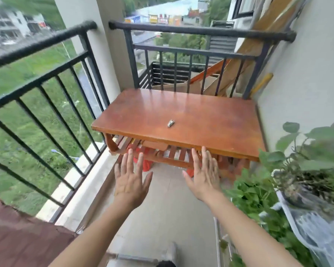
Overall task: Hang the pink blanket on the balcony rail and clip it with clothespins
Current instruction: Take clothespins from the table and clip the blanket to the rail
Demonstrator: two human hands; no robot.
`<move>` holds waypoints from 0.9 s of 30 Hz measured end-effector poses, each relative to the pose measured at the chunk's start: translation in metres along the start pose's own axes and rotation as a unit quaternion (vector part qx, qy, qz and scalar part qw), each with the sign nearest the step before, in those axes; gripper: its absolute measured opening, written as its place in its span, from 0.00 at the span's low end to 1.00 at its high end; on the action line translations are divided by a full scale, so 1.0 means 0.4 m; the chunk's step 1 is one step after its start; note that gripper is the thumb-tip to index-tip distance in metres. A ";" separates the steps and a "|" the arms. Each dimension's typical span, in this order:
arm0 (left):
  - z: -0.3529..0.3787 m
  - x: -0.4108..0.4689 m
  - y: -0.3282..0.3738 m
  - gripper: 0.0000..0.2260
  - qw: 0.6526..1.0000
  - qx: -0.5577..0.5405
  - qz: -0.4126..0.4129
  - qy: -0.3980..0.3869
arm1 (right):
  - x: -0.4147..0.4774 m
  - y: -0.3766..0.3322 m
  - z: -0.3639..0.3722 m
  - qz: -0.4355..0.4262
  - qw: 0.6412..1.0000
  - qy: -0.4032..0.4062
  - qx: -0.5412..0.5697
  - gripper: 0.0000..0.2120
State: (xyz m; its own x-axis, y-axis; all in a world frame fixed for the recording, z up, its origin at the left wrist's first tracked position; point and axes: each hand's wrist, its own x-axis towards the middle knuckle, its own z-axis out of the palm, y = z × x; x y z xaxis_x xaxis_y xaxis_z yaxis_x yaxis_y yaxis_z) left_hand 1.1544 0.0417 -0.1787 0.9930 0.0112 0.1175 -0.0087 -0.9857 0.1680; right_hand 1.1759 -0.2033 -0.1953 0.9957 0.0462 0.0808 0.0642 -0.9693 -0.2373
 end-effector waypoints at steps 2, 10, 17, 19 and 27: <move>0.033 0.129 0.000 0.34 1.000 -0.012 -0.010 0.002 | 0.125 0.004 0.022 -0.012 1.000 0.000 -0.015 0.39; 0.243 0.680 -0.025 0.33 0.997 -0.026 -0.013 -0.078 | 0.668 0.047 0.159 0.029 0.999 -0.035 -0.026 0.35; 0.402 0.991 -0.104 0.29 0.986 -0.024 -0.013 -0.166 | 1.023 0.018 0.280 0.094 0.989 -0.118 0.005 0.30; 0.455 1.037 -0.126 0.29 0.981 -0.015 -0.012 -0.191 | 1.074 0.008 0.336 0.105 0.982 -0.153 0.020 0.29; 0.656 1.083 -0.185 0.27 0.933 -0.005 -0.049 -0.356 | 1.191 -0.009 0.570 0.110 0.966 -0.228 0.043 0.32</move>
State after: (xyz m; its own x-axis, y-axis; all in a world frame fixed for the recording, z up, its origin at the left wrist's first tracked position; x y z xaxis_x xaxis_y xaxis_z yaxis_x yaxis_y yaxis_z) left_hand 1.6163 0.0755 -0.3970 0.8152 -0.0168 -0.5790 0.0881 -0.9844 0.1525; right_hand 1.6654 -0.1226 -0.3765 0.9106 -0.0386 -0.4115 -0.1669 -0.9452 -0.2806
